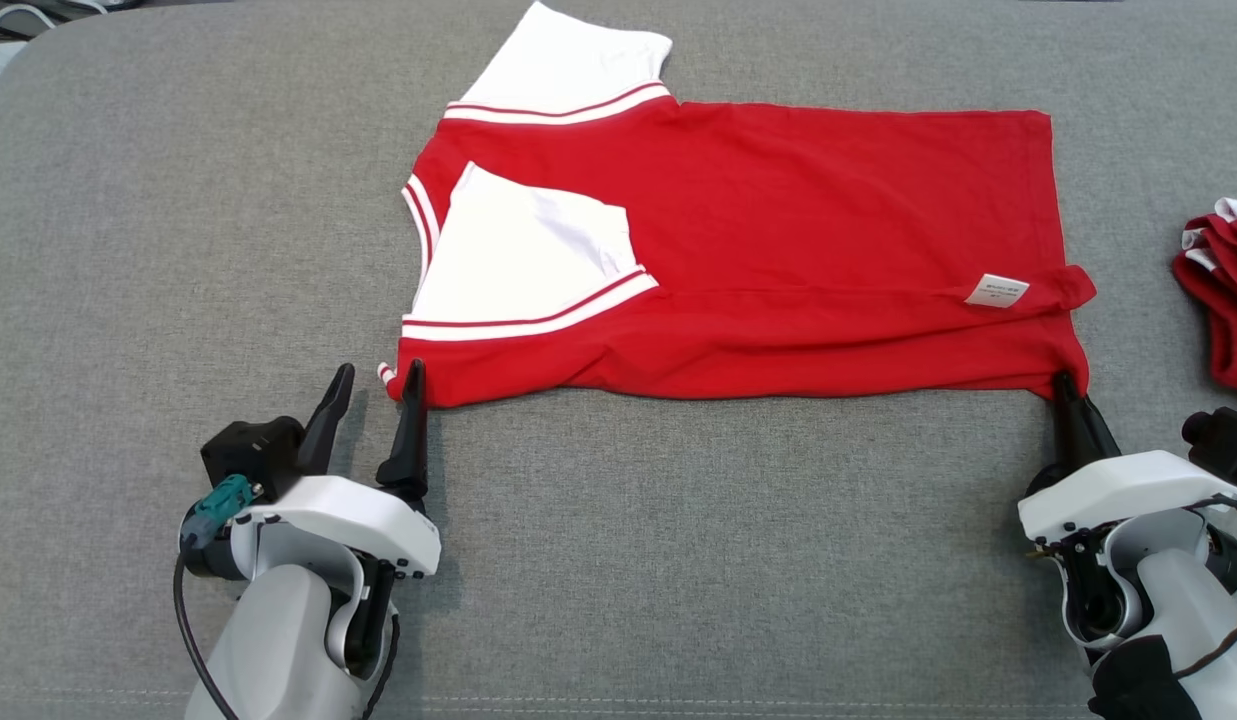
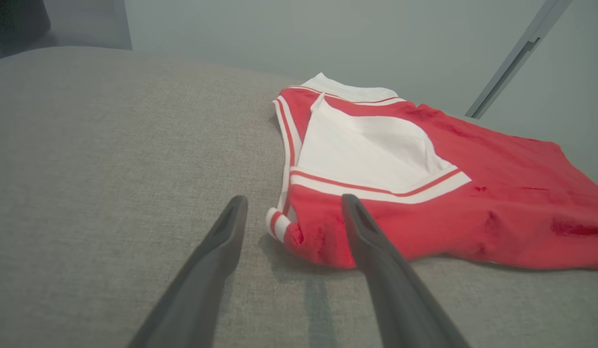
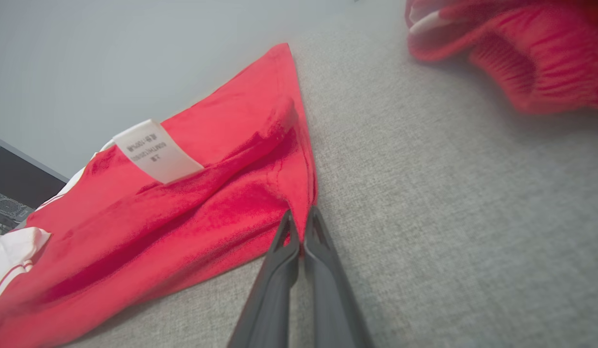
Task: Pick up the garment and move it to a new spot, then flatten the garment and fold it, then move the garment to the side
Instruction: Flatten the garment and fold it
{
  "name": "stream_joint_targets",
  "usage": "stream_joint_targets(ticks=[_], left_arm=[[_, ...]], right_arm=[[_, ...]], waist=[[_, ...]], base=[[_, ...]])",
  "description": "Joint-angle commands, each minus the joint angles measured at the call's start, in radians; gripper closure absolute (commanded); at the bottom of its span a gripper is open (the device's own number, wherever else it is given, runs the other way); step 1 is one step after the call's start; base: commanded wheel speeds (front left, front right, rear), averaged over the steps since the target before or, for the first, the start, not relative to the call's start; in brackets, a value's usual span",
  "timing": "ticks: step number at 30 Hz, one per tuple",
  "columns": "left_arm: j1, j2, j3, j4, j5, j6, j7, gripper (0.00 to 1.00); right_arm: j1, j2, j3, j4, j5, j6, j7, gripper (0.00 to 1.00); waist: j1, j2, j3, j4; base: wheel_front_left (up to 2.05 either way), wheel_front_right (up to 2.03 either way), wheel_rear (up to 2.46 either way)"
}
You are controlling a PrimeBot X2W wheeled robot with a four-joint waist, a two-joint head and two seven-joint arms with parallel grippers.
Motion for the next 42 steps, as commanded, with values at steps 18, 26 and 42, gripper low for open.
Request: stream_joint_targets(ticks=[18, 26, 42], left_arm=[[-0.056, 0.024, -0.010, 0.052, -0.151, -0.040, -0.006, 0.52], [-0.069, 0.024, -0.003, 0.073, -0.168, -0.046, -0.006, 1.00], [0.038, 0.024, 0.054, 0.110, -0.150, -0.053, -0.006, 1.00]], right_arm=[[-0.033, -0.009, 0.030, -0.022, -0.007, 0.004, -0.006, 1.00], [-0.039, -0.004, 0.034, -0.018, -0.007, 0.004, -0.006, 1.00], [0.032, -0.023, 0.063, 0.001, 0.017, 0.004, -0.006, 1.00]], waist=[[0.0000, 0.0000, 0.021, -0.019], [0.0000, 0.0000, 0.018, -0.028], [0.0000, 0.0000, -0.104, -0.024]], base=[[0.00, 0.00, 0.00], [0.00, 0.00, 0.00], [0.00, 0.00, 0.00]])
